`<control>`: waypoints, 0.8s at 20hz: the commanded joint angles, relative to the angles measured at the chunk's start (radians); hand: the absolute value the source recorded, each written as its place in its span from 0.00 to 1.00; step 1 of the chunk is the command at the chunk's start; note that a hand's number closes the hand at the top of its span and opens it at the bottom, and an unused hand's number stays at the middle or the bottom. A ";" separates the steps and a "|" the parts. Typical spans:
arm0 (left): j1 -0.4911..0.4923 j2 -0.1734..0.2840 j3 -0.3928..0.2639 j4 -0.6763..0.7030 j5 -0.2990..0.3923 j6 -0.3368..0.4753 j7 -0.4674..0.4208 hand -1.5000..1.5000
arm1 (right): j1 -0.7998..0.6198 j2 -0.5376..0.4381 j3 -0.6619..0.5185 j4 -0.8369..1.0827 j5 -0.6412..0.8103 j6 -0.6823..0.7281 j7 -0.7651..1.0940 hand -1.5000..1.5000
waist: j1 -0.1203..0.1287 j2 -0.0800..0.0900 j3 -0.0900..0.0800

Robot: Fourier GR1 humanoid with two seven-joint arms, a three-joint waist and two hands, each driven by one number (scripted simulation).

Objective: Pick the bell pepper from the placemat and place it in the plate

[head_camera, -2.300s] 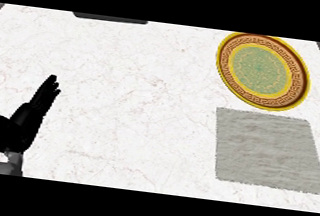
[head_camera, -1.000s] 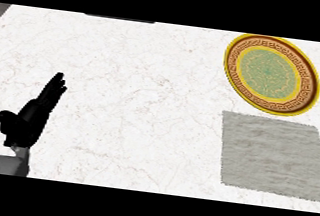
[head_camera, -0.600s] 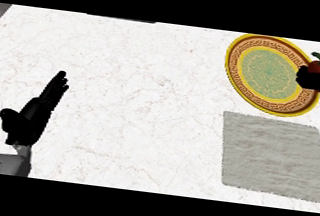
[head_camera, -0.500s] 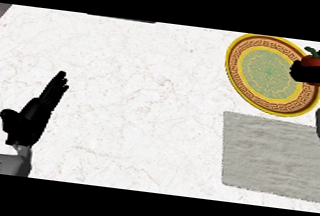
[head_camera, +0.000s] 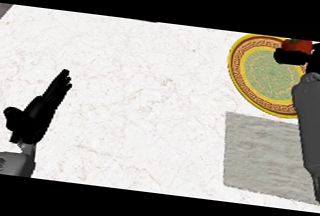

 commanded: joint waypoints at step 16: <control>0.054 0.008 0.028 -0.010 0.010 -0.019 -0.016 0.50 | 0.042 0.005 -0.322 0.032 -0.485 -0.250 -0.454 0.00 | -0.040 -0.016 0.002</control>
